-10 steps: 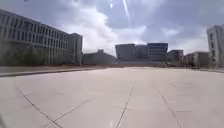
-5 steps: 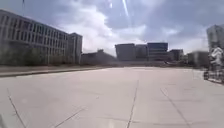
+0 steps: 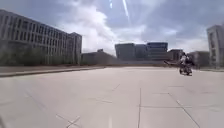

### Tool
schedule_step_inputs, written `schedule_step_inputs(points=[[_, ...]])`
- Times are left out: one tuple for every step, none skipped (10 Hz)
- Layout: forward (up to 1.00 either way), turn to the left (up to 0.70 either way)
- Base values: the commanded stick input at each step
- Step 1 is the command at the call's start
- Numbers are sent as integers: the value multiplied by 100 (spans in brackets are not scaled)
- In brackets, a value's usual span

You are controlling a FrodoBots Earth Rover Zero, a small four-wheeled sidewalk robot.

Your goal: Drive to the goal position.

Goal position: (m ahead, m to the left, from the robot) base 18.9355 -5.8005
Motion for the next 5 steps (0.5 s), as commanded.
schedule_step_inputs(points=[[70,-14],[70,-14],[70,-14],[70,-14],[70,-14]])
